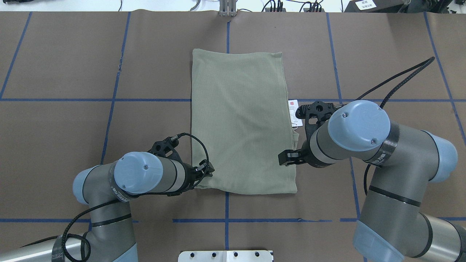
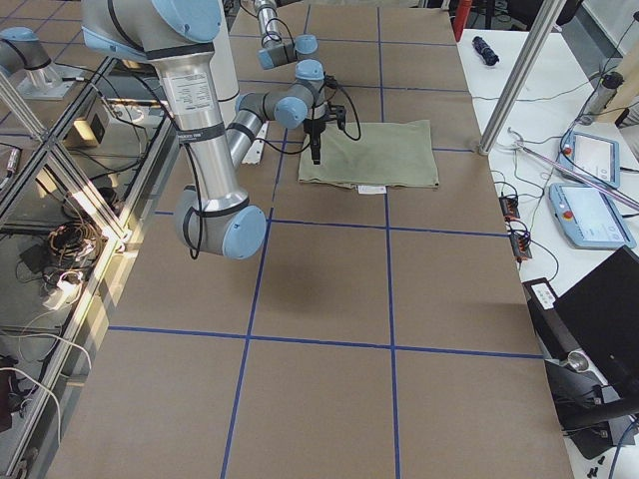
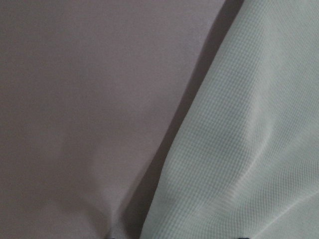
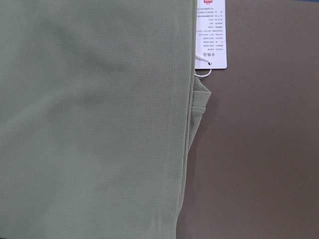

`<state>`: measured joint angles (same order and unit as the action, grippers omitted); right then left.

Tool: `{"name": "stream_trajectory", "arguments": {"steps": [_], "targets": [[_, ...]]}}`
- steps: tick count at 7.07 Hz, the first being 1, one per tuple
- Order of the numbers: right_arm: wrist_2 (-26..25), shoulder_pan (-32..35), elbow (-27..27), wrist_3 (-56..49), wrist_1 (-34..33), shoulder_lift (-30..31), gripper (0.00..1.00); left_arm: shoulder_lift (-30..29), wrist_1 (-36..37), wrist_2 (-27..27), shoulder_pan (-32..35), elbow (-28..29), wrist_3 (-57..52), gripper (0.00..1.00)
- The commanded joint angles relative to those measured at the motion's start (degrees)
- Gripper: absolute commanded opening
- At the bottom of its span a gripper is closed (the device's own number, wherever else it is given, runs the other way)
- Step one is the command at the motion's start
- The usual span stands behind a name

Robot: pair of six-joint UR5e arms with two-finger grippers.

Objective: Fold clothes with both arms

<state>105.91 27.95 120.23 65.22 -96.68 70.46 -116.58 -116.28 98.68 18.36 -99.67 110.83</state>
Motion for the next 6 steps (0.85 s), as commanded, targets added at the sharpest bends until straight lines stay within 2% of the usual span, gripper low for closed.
{"name": "stream_trajectory", "arguments": {"steps": [1,3,4,6], "targets": [[0.00,0.00,0.00,0.00,0.00,0.03,1.00,-0.05,0.00,-0.15,0.01,0.09,0.00,0.17],[0.09,0.00,0.09,0.09,0.00,-0.15,1.00,0.04,0.00,0.02,0.10,-0.52,-0.08,0.00],[0.00,0.00,0.17,0.52,0.00,-0.32,1.00,0.12,0.09,0.11,0.10,-0.96,-0.09,0.00],[0.00,-1.13,0.44,9.26,0.18,-0.76,1.00,0.74,1.31,0.11,-0.34,-4.19,-0.09,0.00]]}}
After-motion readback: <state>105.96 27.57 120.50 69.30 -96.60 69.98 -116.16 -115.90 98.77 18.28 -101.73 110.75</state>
